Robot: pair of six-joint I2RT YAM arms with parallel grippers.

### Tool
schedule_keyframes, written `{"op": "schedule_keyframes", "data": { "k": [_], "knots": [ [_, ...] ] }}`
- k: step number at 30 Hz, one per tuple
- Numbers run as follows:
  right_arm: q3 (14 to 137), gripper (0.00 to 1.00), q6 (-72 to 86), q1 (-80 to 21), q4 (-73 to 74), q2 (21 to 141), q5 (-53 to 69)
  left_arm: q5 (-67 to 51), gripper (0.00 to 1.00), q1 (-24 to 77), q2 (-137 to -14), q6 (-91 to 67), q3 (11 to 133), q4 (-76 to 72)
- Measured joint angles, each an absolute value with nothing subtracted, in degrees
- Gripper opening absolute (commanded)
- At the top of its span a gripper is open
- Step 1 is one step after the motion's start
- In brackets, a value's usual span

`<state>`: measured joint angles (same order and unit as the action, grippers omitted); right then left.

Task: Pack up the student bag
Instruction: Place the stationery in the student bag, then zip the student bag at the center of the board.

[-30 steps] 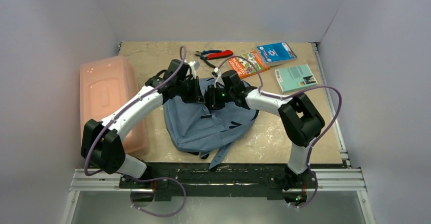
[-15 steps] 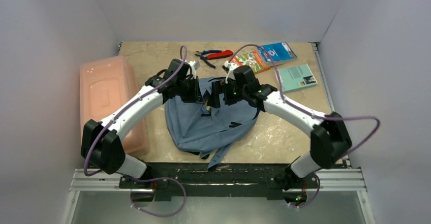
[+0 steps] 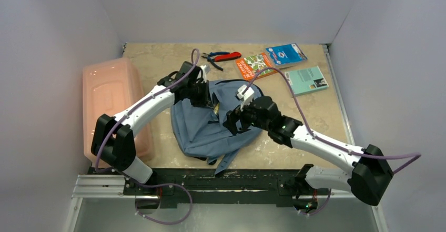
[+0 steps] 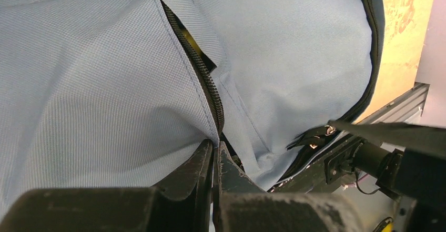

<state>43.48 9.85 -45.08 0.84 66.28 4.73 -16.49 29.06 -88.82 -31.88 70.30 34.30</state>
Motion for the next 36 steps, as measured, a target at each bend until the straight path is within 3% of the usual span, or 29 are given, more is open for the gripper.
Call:
{"op": "schedule_keyframes", "data": {
  "k": [3, 6, 12, 21, 27, 36],
  "knots": [
    [41.1, 0.87, 4.9, -49.8, -4.1, 67.7, 1.9, -17.5, 0.0, 29.1, -90.5, -31.9, 70.9, 34.3],
    [39.7, 0.62, -2.3, -55.5, -12.6, 69.8, -3.1, -18.7, 0.0, 29.0, -92.0, -32.0, 71.2, 34.2],
    [31.5, 0.61, -23.6, -61.2, -28.9, 72.7, -1.9, -19.8, 0.0, 28.9, -92.3, -32.2, 71.3, 34.3],
    [32.6, 0.55, -39.9, -61.2, -35.3, 82.6, -1.6, -20.0, 0.0, 28.9, -92.3, -32.2, 71.4, 34.5],
    [34.0, 0.33, -45.0, -61.9, -38.3, 85.2, -2.7, -20.4, 0.0, 28.7, -92.3, -32.2, 71.4, 34.6],
    [34.1, 0.44, -45.6, -62.3, -39.9, 85.5, -3.4, -20.6, 0.0, 28.5, -92.2, -32.3, 71.4, 34.8]
  ]
}}
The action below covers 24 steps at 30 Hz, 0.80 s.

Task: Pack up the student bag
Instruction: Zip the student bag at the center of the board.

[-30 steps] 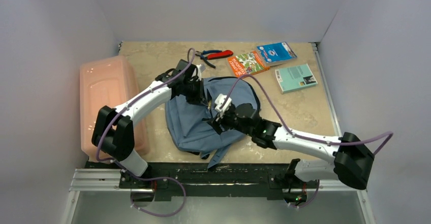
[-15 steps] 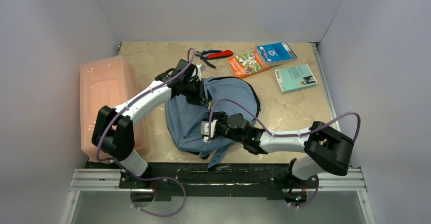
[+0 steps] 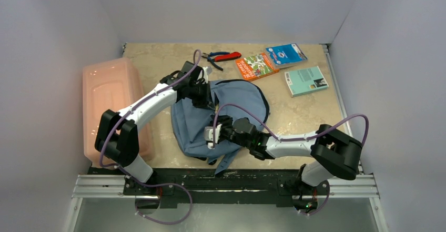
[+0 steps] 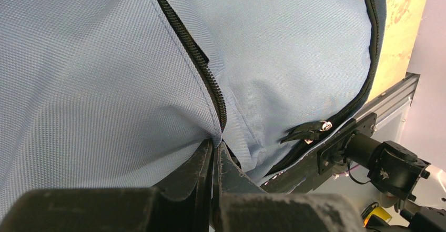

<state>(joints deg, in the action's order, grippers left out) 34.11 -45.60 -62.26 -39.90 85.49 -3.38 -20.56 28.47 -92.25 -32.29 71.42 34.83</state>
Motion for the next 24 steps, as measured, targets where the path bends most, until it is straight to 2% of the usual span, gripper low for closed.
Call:
{"op": "schedule_keyframes", "data": {
  "k": [7, 9, 11, 14, 15, 16, 19, 21, 23, 24],
  "knots": [
    [33.9, 0.46, -44.1, -62.3, -40.8, 87.7, -3.4, -20.3, 0.0, 28.5, -92.2, -32.3, 71.4, 34.9],
    [33.7, 0.44, -43.7, -62.3, -40.8, 87.9, -3.3, -20.2, 0.0, 28.5, -92.2, -32.3, 71.4, 34.9],
    [33.6, 0.31, -43.4, -62.3, -40.9, 87.9, -3.5, -20.1, 0.0, 28.5, -92.1, -32.3, 71.4, 34.9],
    [33.5, 0.02, -42.8, -62.4, -42.3, 88.2, -6.1, -20.1, 0.0, 28.5, -92.0, -32.3, 71.4, 35.0],
    [33.5, 0.0, -42.5, -62.6, -42.9, 88.4, -7.3, -20.1, 0.0, 28.5, -92.0, -32.2, 71.4, 35.0],
    [33.5, 0.0, -42.1, -62.6, -43.1, 88.4, -8.6, -20.1, 0.04, 28.5, -91.9, -32.2, 71.4, 35.0],
    [34.0, 0.0, -37.7, -62.7, -42.5, 87.9, -10.2, -19.5, 0.32, 28.5, -91.4, -31.8, 71.4, 35.0],
    [34.8, 0.0, -32.5, -62.6, -40.4, 86.8, -9.8, -18.0, 0.47, 28.4, -90.2, -31.4, 71.4, 35.0],
    [35.9, 0.0, -25.4, -62.5, -38.3, 85.4, -9.4, -16.3, 0.8, 28.3, -87.4, -31.2, 70.5, 34.6],
    [36.4, 0.0, -22.4, -62.5, -37.5, 84.9, -9.2, -15.7, 0.86, 28.3, -85.7, -31.0, 69.7, 34.4]
  ]
}}
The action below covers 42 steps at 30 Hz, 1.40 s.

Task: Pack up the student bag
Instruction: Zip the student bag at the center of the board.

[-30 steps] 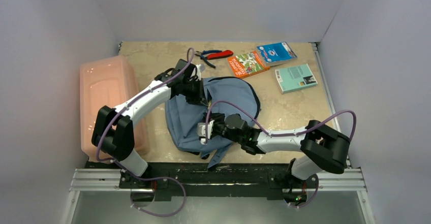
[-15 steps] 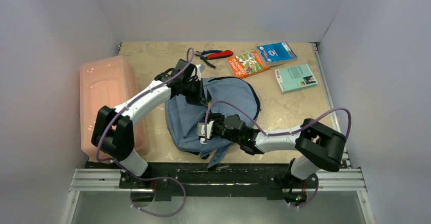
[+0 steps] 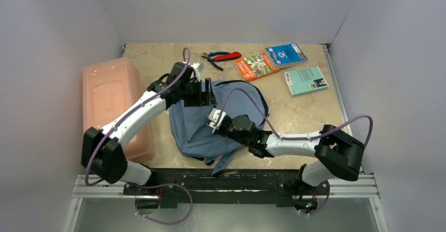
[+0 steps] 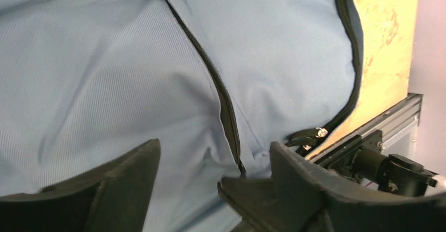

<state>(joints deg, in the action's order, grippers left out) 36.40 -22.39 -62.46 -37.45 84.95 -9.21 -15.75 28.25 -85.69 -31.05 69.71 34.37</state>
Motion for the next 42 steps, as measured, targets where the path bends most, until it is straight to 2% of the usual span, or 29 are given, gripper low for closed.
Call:
{"op": "schedule_keyframes", "data": {
  "k": [2, 5, 11, 14, 19, 23, 30, 33, 36, 42],
  "knots": [
    [37.3, 0.0, -13.7, -62.2, -36.1, 84.0, -9.0, -14.1, 0.9, 28.1, -79.9, -31.8, 66.0, 33.4],
    [37.3, 0.0, -3.5, -62.2, -35.3, 82.8, -9.1, -11.9, 0.91, 28.1, -69.7, -33.5, 58.8, 32.4],
    [37.5, 0.0, 13.8, -62.2, -32.7, 81.4, -11.5, -8.8, 0.75, 30.6, -46.6, -38.3, 39.6, 26.6],
    [39.2, 0.0, 21.3, -62.2, -28.6, 81.1, -13.6, -8.1, 0.69, 35.3, -41.0, -39.9, 32.1, 20.7],
    [41.7, 0.0, 30.8, -62.2, -22.5, 80.2, -16.4, -4.8, 0.55, 43.4, -44.7, -40.4, 27.2, 13.3],
    [41.8, 0.0, 36.5, -62.2, -19.2, 78.6, -18.1, 0.1, 0.5, 49.4, -50.8, -39.7, 27.3, 7.6],
    [43.3, 0.0, 44.2, -62.2, -14.4, 78.0, -18.9, 9.2, 0.51, 53.9, -56.1, -39.4, 28.0, 1.5],
    [45.1, 0.0, 46.6, -61.9, -12.3, 78.1, -18.9, 12.9, 0.37, 55.5, -57.3, -39.5, 28.6, 1.4],
    [48.0, 0.0, 48.5, -61.8, -8.8, 79.1, -18.9, 14.4, 0.14, 56.1, -58.3, -40.0, 28.7, 0.6],
    [54.1, 0.0, 49.5, -61.1, -3.7, 83.9, -21.3, 16.2, 0.03, 56.4, -59.7, -42.1, 28.3, -0.1]
  ]
}}
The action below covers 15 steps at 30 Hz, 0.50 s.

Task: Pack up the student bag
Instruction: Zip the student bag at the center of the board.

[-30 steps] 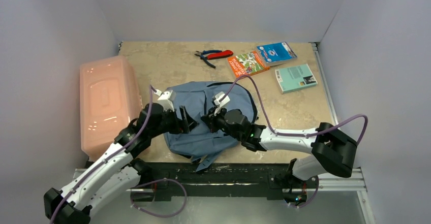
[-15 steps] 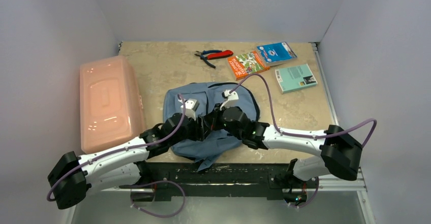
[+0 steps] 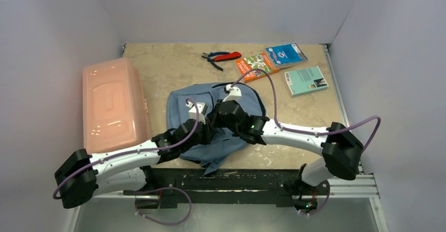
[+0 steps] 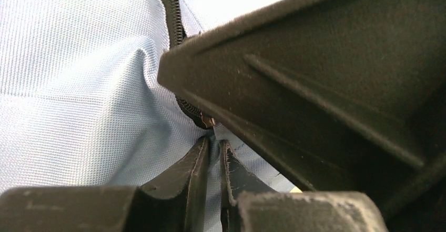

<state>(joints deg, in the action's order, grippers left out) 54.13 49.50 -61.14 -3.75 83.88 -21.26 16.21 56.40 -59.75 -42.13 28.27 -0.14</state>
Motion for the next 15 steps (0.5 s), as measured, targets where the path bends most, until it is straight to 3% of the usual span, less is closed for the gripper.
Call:
{"op": "schedule_keyframes", "data": {
  "k": [15],
  "knots": [
    [70.0, 0.0, 40.7, -52.5, -0.2, 100.6, -19.2, 22.1, 0.0, 55.5, -65.5, -47.2, 26.1, -1.2]
  ]
}}
